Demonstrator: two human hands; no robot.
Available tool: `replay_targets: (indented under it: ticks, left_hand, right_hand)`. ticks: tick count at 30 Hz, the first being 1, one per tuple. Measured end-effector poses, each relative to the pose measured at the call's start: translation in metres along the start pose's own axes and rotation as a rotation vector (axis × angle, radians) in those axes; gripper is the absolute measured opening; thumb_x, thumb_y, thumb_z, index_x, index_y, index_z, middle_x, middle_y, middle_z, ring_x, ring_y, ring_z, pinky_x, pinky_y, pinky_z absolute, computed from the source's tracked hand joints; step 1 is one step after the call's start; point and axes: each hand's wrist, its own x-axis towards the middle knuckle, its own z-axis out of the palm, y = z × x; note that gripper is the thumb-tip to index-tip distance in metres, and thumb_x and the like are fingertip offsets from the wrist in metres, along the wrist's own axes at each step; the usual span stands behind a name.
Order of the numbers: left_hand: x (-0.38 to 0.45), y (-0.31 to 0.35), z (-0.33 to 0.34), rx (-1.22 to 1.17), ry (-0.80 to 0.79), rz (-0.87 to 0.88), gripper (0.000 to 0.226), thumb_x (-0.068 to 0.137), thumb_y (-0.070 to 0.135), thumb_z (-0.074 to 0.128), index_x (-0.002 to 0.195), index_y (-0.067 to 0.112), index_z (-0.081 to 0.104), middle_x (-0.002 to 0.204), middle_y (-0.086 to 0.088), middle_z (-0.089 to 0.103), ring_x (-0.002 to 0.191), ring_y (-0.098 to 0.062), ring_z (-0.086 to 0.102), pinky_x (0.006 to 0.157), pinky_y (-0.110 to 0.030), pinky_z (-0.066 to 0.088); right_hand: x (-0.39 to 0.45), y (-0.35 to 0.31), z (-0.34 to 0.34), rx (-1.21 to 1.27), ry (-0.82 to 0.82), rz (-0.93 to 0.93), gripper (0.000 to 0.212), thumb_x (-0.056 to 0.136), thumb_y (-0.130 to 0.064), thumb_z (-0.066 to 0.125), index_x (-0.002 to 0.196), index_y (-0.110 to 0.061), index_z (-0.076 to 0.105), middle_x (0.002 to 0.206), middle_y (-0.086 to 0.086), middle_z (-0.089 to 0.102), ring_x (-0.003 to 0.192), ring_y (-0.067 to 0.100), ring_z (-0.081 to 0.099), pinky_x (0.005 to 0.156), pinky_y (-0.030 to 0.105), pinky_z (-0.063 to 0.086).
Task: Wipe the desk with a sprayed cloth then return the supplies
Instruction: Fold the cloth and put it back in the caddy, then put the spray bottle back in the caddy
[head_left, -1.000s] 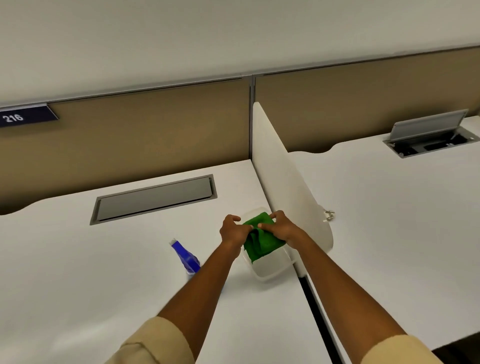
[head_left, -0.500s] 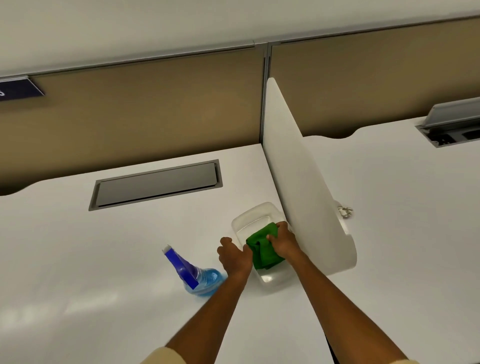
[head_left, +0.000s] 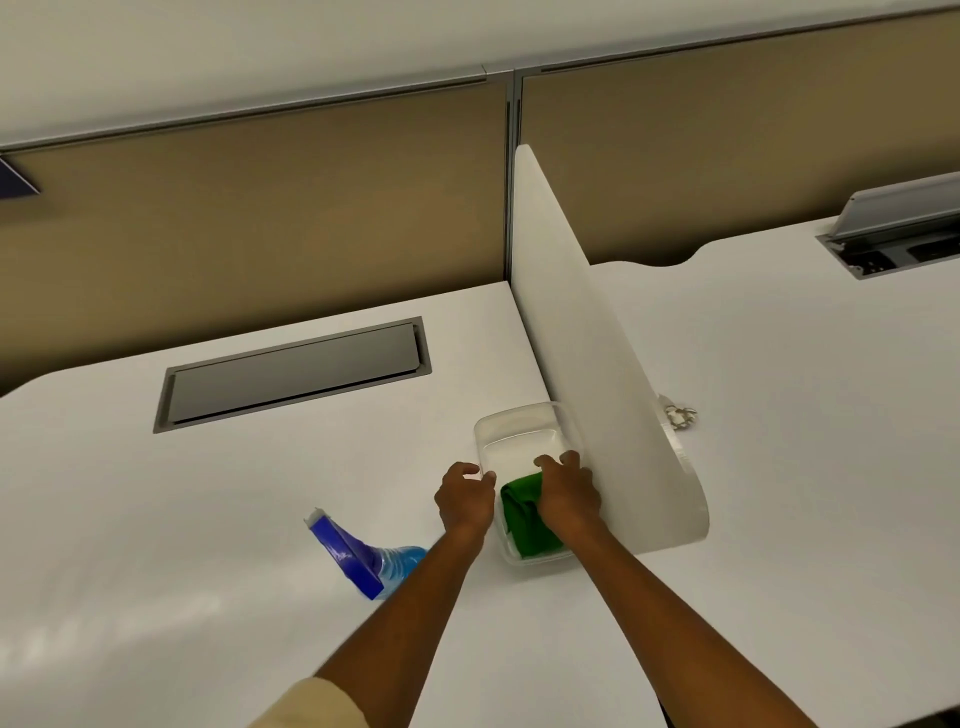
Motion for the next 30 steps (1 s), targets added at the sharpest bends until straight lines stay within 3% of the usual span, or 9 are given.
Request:
replay_targets:
  ticks: [5, 8, 12, 15, 19, 24, 27, 30]
  left_hand:
    - [-0.008, -0.012, -0.001, -0.013, -0.023, -0.003, 0.025, 0.097, 0.031, 0.060, 0.113, 0.013, 0.059, 0.121, -0.013, 0.063, 0.107, -0.032, 0.063, 0.091, -0.049, 0.057]
    - [-0.014, -0.017, 0.000, -0.033, -0.030, -0.010, 0.016, 0.098, 0.030, 0.057, 0.103, 0.016, 0.059, 0.118, -0.013, 0.065, 0.105, -0.033, 0.064, 0.090, -0.050, 0.057]
    - [-0.019, -0.016, -0.003, -0.050, -0.063, 0.009, 0.015, 0.098, 0.030, 0.057, 0.105, 0.017, 0.059, 0.120, -0.011, 0.064, 0.103, -0.028, 0.064, 0.088, -0.046, 0.059]
    - [-0.021, -0.015, -0.007, -0.043, -0.111, 0.010, 0.026, 0.099, 0.033, 0.056, 0.118, 0.016, 0.057, 0.127, -0.011, 0.060, 0.109, -0.028, 0.062, 0.089, -0.044, 0.059]
    - [-0.026, -0.013, -0.014, 0.018, -0.139, 0.047, 0.043, 0.100, 0.038, 0.051, 0.138, 0.018, 0.045, 0.140, -0.011, 0.053, 0.123, -0.030, 0.055, 0.101, -0.043, 0.052]
    - [-0.033, -0.021, -0.024, 0.195, -0.148, 0.252, 0.059, 0.103, 0.043, 0.041, 0.154, 0.021, 0.023, 0.161, -0.008, 0.032, 0.145, -0.028, 0.036, 0.118, -0.044, 0.033]
    - [-0.041, -0.030, -0.031, 0.357, -0.152, 0.403, 0.065, 0.103, 0.046, 0.038, 0.158, 0.023, 0.010, 0.166, -0.001, 0.016, 0.153, -0.022, 0.020, 0.123, -0.039, 0.021]
    - [-0.047, -0.044, -0.039, 0.446, -0.148, 0.611, 0.069, 0.100, 0.048, 0.042, 0.158, 0.026, 0.010, 0.167, 0.002, 0.012, 0.154, -0.019, 0.016, 0.123, -0.042, 0.023]
  right_hand:
    - [-0.002, -0.005, 0.006, 0.064, -0.102, -0.009, 0.046, 0.091, -0.022, 0.063, 0.132, -0.016, 0.043, 0.129, 0.013, 0.047, 0.110, 0.028, 0.057, 0.087, 0.034, 0.052]
    - [-0.007, -0.007, 0.014, 0.060, -0.076, 0.002, 0.049, 0.089, -0.020, 0.065, 0.131, -0.015, 0.040, 0.126, 0.012, 0.052, 0.110, 0.026, 0.058, 0.091, 0.034, 0.052]
    - [-0.013, -0.014, 0.017, 0.048, -0.060, 0.054, 0.063, 0.088, -0.025, 0.066, 0.139, -0.014, 0.029, 0.132, 0.014, 0.045, 0.114, 0.024, 0.055, 0.095, 0.035, 0.052]
    - [-0.014, -0.018, 0.010, 0.031, -0.095, 0.056, 0.066, 0.089, -0.024, 0.066, 0.142, -0.013, 0.027, 0.135, 0.016, 0.043, 0.118, 0.027, 0.054, 0.096, 0.036, 0.052]
    - [-0.018, -0.022, -0.014, 0.072, -0.017, 0.008, 0.050, 0.092, -0.027, 0.062, 0.135, -0.015, 0.039, 0.129, 0.012, 0.051, 0.112, 0.026, 0.059, 0.088, 0.033, 0.052]
    - [-0.037, -0.049, -0.040, 0.322, 0.258, -0.314, 0.051, 0.093, -0.034, 0.061, 0.139, -0.026, 0.041, 0.141, 0.006, 0.044, 0.126, 0.024, 0.047, 0.099, 0.034, 0.047]
    - [-0.051, -0.064, -0.049, 0.353, 0.269, -0.525, 0.058, 0.092, -0.034, 0.061, 0.145, -0.031, 0.037, 0.154, -0.001, 0.033, 0.138, 0.020, 0.035, 0.113, 0.038, 0.035]
    - [-0.062, -0.076, -0.051, 0.224, 0.194, -0.693, 0.071, 0.088, -0.033, 0.066, 0.149, -0.034, 0.029, 0.161, -0.005, 0.019, 0.147, 0.020, 0.021, 0.119, 0.043, 0.021]
